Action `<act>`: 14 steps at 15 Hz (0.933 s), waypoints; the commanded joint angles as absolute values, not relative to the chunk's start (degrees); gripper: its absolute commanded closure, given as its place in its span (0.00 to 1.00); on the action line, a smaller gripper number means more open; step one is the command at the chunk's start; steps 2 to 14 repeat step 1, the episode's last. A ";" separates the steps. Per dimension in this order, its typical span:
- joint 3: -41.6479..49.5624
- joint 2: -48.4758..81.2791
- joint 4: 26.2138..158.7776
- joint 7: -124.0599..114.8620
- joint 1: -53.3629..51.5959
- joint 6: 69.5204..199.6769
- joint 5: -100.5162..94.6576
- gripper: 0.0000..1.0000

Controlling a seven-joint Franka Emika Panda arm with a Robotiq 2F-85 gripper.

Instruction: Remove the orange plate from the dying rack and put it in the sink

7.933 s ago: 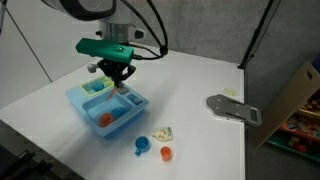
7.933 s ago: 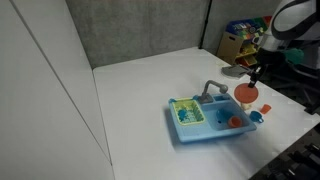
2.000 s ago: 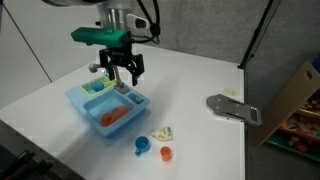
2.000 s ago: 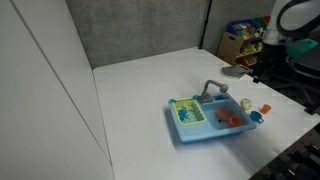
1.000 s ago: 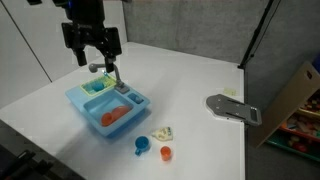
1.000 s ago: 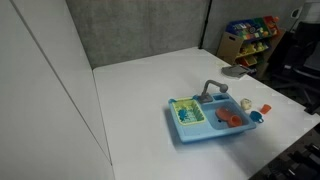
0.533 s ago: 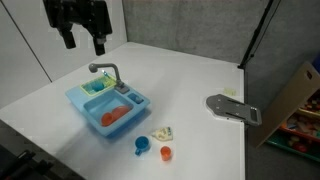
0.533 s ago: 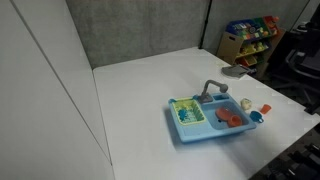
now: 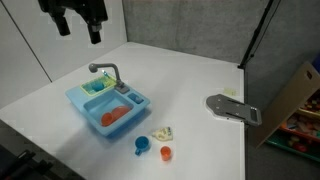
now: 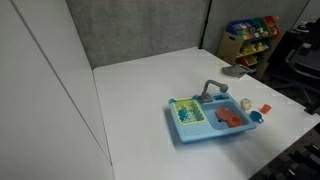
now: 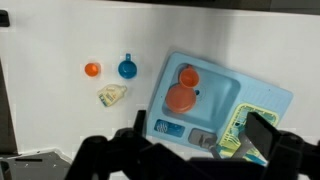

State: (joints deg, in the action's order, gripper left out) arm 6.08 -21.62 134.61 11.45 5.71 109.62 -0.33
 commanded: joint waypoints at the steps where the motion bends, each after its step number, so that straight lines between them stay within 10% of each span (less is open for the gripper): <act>1: 6.60 -21.63 134.55 11.36 5.16 109.50 -0.50 0.00; 14: 6.60 -21.63 134.55 11.36 5.16 109.50 -0.50 0.00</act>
